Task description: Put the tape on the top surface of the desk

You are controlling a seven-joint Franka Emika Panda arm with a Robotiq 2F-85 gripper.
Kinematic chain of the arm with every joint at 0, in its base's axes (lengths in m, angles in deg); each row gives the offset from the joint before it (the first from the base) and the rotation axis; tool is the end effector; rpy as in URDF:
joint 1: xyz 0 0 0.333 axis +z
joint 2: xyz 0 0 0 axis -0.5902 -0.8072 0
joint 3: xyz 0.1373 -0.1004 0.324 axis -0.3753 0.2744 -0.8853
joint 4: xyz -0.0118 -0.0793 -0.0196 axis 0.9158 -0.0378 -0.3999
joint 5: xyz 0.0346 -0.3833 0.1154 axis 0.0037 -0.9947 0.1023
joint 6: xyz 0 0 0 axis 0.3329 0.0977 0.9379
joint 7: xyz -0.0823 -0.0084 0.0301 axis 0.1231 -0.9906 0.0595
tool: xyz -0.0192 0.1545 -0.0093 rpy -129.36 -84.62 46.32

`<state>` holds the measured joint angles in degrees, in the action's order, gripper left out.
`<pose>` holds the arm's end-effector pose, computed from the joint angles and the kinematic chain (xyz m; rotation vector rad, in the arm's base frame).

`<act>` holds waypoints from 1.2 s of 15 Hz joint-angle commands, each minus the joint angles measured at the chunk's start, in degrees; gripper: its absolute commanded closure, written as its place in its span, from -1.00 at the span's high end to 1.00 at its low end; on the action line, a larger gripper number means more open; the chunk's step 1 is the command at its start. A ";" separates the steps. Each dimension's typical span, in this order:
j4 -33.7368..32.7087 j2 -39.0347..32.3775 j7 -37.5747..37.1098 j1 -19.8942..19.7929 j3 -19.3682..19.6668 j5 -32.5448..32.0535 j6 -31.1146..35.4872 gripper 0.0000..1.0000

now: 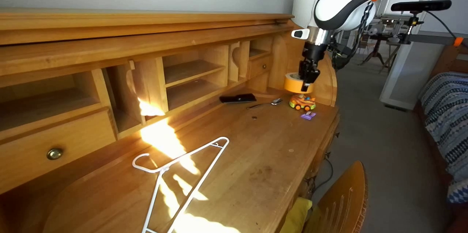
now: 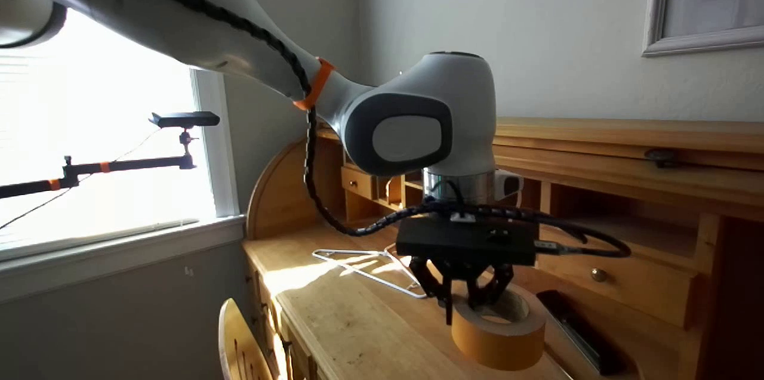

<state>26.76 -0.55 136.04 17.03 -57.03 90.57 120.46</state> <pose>0.6717 -0.2542 0.3184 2.9572 1.0171 0.1363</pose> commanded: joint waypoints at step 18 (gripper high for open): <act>-26.79 5.75 -13.58 7.15 0.76 -5.05 -29.74 -0.87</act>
<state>10.99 11.22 119.91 23.31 -55.94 86.71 99.11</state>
